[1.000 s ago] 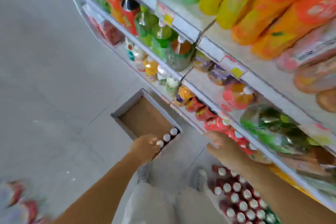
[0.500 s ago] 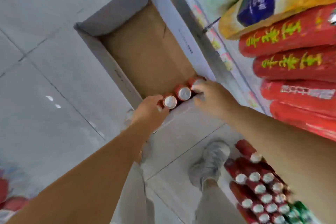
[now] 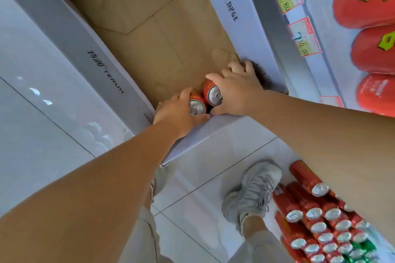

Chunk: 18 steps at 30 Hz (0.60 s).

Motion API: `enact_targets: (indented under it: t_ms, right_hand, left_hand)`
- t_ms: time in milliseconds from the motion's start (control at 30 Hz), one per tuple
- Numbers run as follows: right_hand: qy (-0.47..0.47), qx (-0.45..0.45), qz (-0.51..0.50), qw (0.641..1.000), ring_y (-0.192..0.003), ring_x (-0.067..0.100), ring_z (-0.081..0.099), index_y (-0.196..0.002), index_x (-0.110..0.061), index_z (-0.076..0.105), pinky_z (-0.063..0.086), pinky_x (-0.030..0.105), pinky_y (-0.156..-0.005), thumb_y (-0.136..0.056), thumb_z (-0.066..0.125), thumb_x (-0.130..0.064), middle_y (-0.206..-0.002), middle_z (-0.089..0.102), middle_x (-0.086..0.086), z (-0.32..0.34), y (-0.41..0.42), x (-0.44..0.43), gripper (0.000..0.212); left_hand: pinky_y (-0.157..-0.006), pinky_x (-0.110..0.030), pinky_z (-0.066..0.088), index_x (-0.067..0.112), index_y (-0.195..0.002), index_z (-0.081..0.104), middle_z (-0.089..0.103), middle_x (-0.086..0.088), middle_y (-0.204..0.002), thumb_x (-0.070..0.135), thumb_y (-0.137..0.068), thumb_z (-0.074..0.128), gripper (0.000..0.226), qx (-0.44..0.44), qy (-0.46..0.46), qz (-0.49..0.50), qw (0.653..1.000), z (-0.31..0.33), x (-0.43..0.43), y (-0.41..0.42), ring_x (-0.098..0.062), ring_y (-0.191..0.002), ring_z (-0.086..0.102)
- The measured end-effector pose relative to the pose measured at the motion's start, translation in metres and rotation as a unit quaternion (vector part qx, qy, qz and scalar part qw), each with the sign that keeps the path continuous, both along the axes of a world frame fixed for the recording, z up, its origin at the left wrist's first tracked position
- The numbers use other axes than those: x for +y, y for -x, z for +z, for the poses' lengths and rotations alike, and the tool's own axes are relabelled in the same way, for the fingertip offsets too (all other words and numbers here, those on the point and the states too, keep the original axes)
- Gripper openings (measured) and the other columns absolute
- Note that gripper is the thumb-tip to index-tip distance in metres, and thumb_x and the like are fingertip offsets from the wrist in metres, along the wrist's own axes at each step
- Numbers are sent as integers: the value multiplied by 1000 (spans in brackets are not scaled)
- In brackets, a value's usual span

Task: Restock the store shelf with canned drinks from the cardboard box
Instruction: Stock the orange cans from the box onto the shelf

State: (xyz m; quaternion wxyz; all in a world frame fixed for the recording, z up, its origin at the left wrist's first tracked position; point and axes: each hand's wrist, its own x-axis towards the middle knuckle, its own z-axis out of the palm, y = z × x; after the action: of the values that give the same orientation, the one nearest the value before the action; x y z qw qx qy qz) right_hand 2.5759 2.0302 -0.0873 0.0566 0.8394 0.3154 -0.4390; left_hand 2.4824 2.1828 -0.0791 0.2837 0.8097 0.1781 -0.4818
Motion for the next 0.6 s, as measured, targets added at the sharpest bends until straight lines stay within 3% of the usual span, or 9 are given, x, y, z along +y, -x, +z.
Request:
enact_targets:
  t_ms: [133,233,333,400,467,600]
  right_hand:
    - [-20,-24,-8,999,-129,24,32,-127,-32,45,17,57,-108,-60,69,-60,-120,59,-3,-4,1,1,76]
    - [-51,-12,-57,997,-142,21,24,-130,-29,46,9,55,-114,-62,73,-51,-124,62,3,0,-2,0,77]
    - [-128,-12,-170,977,-143,20,25,-134,-25,48,12,38,-116,-61,79,-43,-134,56,6,24,-4,0,81]
    - [-175,-15,-283,943,-131,18,42,-134,-25,49,30,28,-104,-62,82,-40,-134,54,1,57,-7,1,81]
    - [-201,-14,-362,910,-115,15,55,-133,-28,49,41,27,-95,-63,82,-39,-125,59,-7,102,-12,0,79]
    - [-235,-49,-417,876,-101,15,59,-129,-30,49,43,24,-84,-61,85,-36,-108,59,-13,205,-24,-5,77]
  left_hand:
    - [-96,-41,43,29,-137,38,63,-3,-121,59,-74,70,77,-10,-4,-4,1000,-3,-1,-5,-29,-109,58]
    - [-88,-34,47,32,-138,40,63,3,-114,45,-70,77,78,-19,7,51,999,6,4,-6,-24,-104,60]
    - [-79,-23,42,34,-139,41,56,10,-104,37,-71,79,79,-39,19,137,990,29,16,-8,-12,-93,54]
    - [-80,-21,41,39,-136,44,58,11,-105,34,-70,81,76,-61,25,179,982,57,28,-11,-11,-93,56]
    - [-81,-20,41,44,-133,45,60,13,-106,33,-69,82,74,-85,35,205,974,92,40,-15,-10,-94,58]
    - [-84,-23,50,49,-128,46,63,13,-107,33,-69,83,72,-131,52,216,966,182,61,-33,-9,-91,63]
